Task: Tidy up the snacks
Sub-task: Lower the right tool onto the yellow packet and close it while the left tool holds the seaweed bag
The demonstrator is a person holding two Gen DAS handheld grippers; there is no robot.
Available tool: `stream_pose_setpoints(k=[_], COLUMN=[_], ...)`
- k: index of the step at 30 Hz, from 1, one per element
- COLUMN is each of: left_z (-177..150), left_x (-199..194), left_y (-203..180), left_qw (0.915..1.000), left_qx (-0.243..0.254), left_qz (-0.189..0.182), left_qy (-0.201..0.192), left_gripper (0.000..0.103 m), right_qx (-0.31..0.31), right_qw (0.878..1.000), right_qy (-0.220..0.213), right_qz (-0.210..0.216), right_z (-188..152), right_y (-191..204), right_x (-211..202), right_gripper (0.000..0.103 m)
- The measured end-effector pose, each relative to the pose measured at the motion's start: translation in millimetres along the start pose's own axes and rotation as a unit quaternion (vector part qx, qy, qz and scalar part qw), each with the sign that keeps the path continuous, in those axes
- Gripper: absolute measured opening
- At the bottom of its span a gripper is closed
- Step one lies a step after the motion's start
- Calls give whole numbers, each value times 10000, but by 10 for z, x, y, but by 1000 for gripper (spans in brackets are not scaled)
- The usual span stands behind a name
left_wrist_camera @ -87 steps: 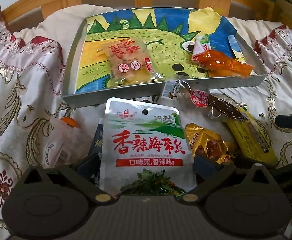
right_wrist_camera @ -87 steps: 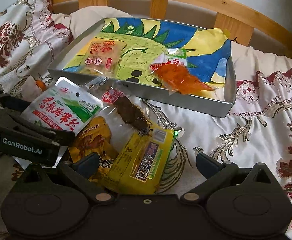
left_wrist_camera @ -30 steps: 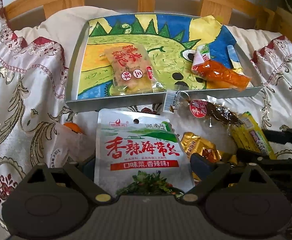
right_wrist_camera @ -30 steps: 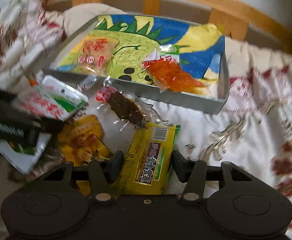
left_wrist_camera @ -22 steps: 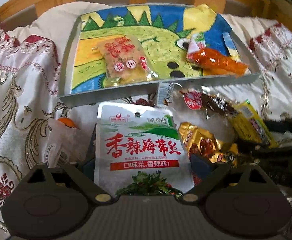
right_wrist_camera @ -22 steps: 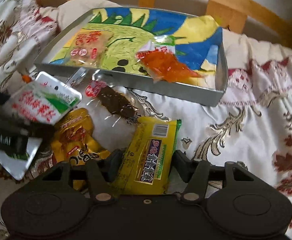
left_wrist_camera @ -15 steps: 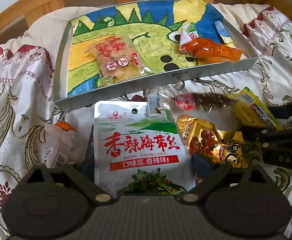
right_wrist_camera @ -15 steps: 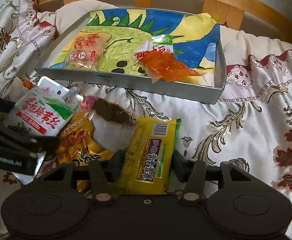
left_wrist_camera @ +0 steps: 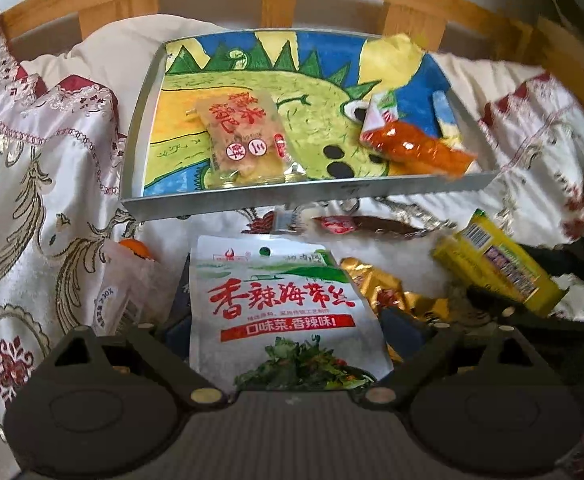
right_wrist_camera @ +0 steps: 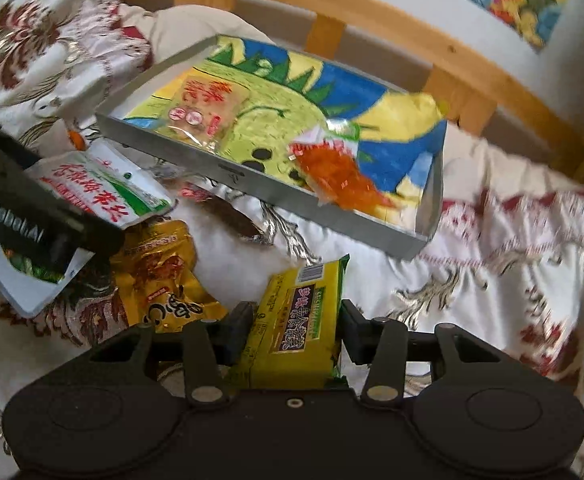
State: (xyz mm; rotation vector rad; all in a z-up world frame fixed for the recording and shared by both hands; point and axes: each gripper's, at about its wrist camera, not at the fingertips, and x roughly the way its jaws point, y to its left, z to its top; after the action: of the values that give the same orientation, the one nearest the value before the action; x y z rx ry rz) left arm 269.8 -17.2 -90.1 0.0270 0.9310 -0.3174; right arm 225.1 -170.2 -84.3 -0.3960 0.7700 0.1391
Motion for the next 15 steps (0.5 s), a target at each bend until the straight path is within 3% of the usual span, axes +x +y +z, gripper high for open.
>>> stream_pose_setpoints(k=[15], left_z=[-27], left_x=[-229], left_y=[-30], left_qw=[9988], left_qx=[-283], left_qz=[-353], left_qy=[-191], left_gripper=[96], right_qx=[-373], right_qw=[9981], right_qy=[-313], right_qz=[-375], right_z=[13], right_y=[63], right_x=[-157], right_gripper=[46])
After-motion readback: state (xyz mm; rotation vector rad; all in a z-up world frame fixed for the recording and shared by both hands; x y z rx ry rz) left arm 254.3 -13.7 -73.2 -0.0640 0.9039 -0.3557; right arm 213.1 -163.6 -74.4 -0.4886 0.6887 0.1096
